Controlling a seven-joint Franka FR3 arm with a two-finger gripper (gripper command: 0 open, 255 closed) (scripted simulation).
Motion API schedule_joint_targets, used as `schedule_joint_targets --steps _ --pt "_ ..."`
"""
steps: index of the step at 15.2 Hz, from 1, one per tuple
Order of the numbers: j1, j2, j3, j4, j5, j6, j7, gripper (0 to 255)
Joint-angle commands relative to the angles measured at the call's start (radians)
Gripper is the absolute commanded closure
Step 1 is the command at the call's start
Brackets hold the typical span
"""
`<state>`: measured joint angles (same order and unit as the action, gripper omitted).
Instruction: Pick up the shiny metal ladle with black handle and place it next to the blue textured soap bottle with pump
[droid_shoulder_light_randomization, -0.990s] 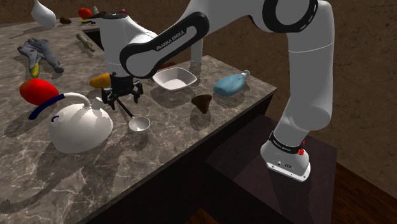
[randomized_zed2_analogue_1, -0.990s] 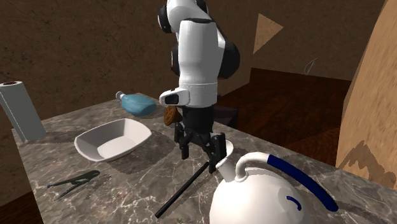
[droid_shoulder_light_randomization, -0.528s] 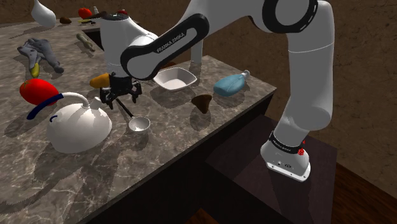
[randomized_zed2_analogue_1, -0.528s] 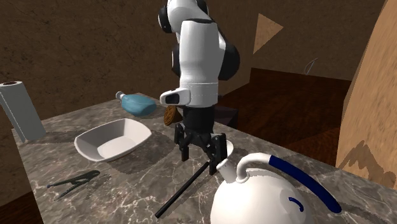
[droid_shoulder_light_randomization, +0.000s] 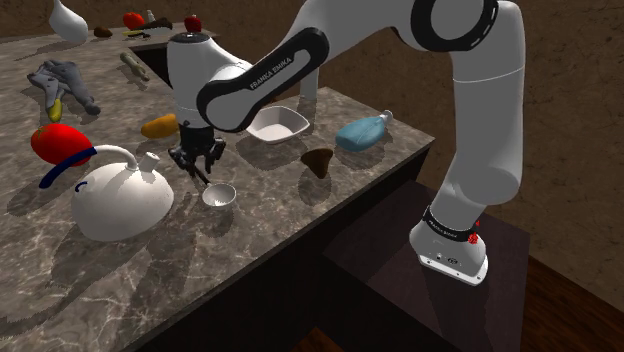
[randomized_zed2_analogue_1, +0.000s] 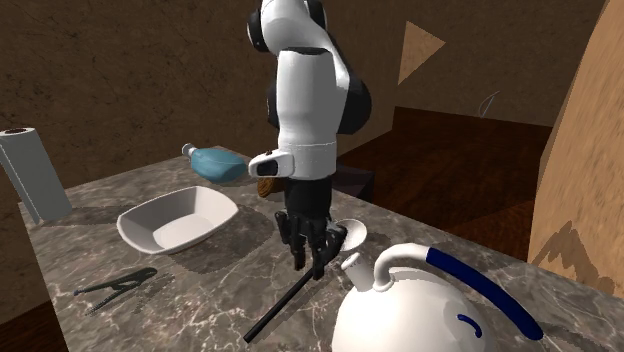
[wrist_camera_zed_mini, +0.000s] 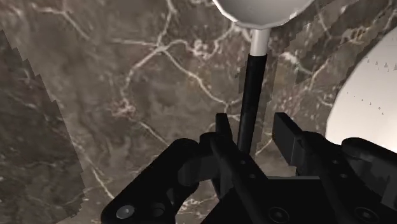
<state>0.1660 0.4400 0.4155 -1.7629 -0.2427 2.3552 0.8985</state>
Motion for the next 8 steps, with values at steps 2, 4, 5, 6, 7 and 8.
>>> schedule_joint_targets --steps 2,4,5,6,7,8 --pt "-0.007 -0.01 0.0 -0.043 0.003 -0.018 0.0 255" --pt "-0.004 -0.01 0.001 -0.041 0.003 -0.021 0.004 255" --pt "-0.005 -0.011 0.001 -0.043 0.003 -0.019 0.004 255" --pt "0.023 0.051 -0.009 0.038 -0.02 -0.042 0.02 255" --pt "0.023 0.044 -0.007 0.042 -0.016 -0.053 0.017 255" --pt "0.021 0.037 -0.005 0.046 -0.012 -0.063 0.015 255"
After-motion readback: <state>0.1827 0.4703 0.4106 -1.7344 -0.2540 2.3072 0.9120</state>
